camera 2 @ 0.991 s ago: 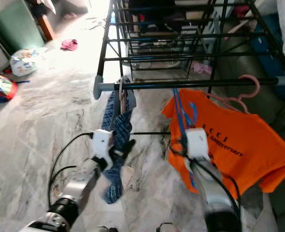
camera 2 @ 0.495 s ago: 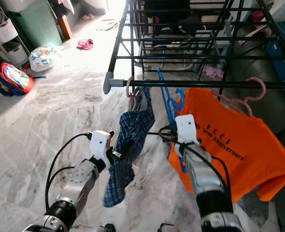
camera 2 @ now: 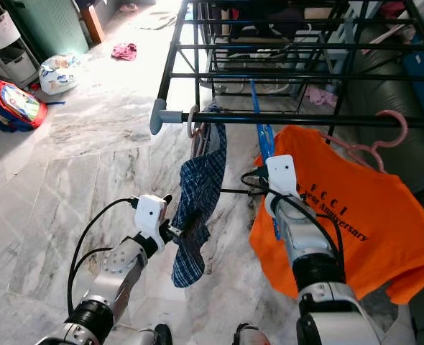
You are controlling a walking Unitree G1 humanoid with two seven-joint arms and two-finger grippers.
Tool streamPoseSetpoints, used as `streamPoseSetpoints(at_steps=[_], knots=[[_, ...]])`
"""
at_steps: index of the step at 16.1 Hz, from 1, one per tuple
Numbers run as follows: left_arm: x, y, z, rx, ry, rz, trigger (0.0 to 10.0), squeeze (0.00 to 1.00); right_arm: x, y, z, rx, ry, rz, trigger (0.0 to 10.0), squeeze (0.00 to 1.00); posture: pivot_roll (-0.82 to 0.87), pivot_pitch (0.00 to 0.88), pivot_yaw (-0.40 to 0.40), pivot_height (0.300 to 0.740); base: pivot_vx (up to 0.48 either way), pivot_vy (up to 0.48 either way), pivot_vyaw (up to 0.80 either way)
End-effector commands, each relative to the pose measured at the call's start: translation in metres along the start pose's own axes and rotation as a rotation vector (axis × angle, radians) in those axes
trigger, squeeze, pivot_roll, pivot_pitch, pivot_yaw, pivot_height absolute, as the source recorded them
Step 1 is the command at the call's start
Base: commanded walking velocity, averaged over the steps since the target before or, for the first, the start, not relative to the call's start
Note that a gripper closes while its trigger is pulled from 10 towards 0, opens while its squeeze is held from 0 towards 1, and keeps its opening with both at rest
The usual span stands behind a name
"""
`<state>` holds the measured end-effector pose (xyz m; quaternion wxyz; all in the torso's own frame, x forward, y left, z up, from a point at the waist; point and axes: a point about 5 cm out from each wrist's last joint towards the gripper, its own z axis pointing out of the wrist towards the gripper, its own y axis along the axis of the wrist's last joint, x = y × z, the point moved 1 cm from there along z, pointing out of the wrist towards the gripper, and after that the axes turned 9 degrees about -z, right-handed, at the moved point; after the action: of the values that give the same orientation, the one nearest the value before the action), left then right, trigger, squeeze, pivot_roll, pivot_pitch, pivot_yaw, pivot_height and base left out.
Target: Hang hanger
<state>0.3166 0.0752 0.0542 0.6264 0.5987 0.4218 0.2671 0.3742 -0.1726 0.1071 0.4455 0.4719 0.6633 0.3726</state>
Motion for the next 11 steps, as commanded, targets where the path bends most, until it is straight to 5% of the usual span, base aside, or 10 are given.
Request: streamPoseSetpoints(at_steps=[1, 7, 11], knots=[[0.001, -0.003, -0.003, 0.011, 0.0, 0.008, 10.0, 0.0, -0.005, 0.032, 0.002, -0.111, -0.009, 0.02, 10.0, 0.0, -0.03, 0.212, 0.055, 0.74, 0.0, 0.0, 0.0], [0.004, -0.003, -0.006, 0.011, 0.012, 0.01, 10.0, 0.0, 0.006, 0.015, -0.011, -0.138, 0.047, 0.007, 10.0, 0.0, -0.02, 0.203, 0.053, 0.74, 0.0, 0.0, 0.0], [0.003, -0.003, -0.005, 0.018, -0.003, 0.019, 10.0, 0.0, -0.005, 0.013, -0.027, -0.171, -0.028, 0.082, 10.0, 0.0, -0.04, 0.208, 0.075, 0.74, 0.0, 0.0, 0.0]])
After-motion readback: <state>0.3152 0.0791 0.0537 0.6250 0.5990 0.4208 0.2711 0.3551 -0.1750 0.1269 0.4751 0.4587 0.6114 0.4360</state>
